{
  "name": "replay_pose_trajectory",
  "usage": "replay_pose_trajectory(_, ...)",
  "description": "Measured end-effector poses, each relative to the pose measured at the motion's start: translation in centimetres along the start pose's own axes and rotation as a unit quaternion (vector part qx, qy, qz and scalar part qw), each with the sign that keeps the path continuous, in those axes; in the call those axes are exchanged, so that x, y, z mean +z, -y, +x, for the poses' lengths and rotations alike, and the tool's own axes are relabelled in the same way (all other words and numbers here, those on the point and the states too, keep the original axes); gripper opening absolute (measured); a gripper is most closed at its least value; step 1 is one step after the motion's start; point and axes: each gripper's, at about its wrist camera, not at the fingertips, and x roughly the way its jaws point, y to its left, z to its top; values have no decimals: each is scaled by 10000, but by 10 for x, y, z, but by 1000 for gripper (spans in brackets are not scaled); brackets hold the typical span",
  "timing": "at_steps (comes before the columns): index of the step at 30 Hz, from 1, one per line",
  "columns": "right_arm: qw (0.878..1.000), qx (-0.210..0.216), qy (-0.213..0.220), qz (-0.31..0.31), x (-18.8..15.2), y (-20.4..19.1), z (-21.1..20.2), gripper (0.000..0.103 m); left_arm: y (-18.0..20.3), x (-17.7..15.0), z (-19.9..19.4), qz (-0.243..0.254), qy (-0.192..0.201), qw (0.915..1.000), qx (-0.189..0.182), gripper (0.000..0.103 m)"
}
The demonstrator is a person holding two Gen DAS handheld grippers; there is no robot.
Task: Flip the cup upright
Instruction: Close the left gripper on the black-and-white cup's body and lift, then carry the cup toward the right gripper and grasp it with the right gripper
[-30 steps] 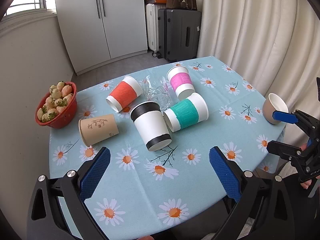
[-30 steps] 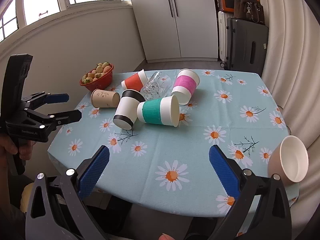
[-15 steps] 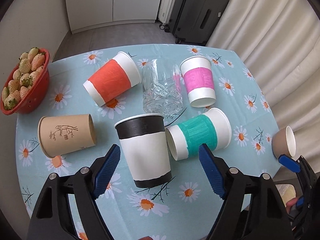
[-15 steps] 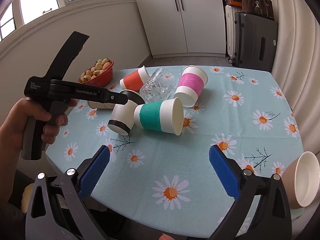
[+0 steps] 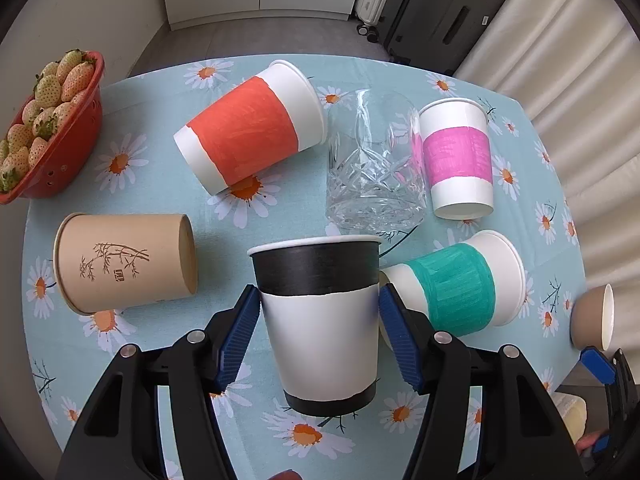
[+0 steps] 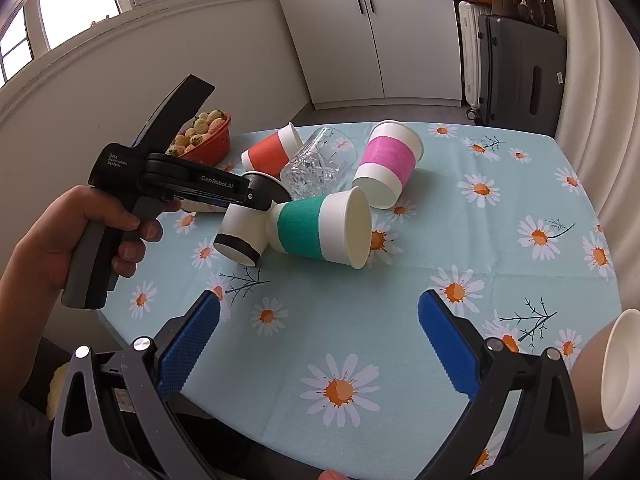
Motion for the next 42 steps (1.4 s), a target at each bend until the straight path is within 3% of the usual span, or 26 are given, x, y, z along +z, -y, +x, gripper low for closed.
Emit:
replay_pose_trajectory(18, 9999, 71, -45, 83, -3, 2, -3, 98, -5, -1, 8, -331, -131, 9992, -158, 62)
replay_pose_trajectory(27, 10000, 89, 2, 38, -2, -7, -15, 98, 1, -9, -25, -234, 57, 9996, -123, 62)
replay_pose_trajectory(34, 9999, 163, -44, -22, -10, -20, -37, 98, 15, -38, -63, -287, 224, 9985, -409, 62)
replay_pose_trajectory(42, 9996, 206, -161, -92, -25, -28, -60, 98, 37, -94, -64, -581, 89, 9941, -910, 62)
